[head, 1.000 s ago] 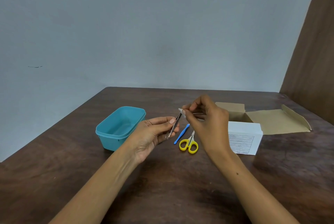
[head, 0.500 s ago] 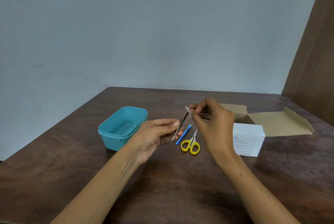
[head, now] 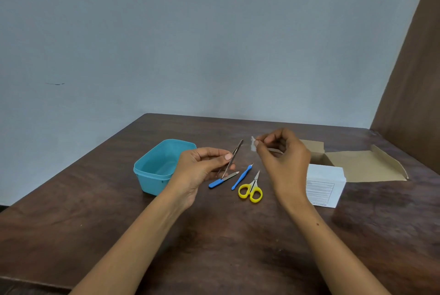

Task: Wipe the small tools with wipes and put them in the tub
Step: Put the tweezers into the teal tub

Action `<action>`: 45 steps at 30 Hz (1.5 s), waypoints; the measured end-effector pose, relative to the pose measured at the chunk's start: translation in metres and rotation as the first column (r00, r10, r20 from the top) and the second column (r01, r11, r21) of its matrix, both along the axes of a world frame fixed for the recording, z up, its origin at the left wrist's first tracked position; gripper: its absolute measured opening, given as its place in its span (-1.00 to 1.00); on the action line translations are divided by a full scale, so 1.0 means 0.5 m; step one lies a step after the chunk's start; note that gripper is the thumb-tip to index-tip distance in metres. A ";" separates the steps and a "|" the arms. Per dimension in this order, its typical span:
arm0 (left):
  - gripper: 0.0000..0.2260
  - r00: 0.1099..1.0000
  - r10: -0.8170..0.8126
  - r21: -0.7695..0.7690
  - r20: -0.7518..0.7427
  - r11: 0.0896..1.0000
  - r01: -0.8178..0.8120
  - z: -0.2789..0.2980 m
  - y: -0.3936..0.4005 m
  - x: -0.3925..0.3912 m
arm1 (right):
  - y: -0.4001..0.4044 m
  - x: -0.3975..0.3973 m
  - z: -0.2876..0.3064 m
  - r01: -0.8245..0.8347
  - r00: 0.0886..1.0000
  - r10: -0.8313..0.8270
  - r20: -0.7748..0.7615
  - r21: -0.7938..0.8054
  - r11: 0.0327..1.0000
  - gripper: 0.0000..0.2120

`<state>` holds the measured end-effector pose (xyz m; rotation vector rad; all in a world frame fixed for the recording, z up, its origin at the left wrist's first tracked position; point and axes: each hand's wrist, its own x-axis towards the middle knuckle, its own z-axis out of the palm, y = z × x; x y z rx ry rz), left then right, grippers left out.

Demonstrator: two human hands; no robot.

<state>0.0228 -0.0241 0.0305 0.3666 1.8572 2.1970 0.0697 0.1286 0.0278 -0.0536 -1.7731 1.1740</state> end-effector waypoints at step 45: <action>-0.85 0.621 0.117 -0.487 -0.775 0.516 -0.705 0.032 -0.072 -0.063 | -0.026 -0.014 -0.030 -0.140 0.976 0.050 0.211 0.439 0.887 -0.77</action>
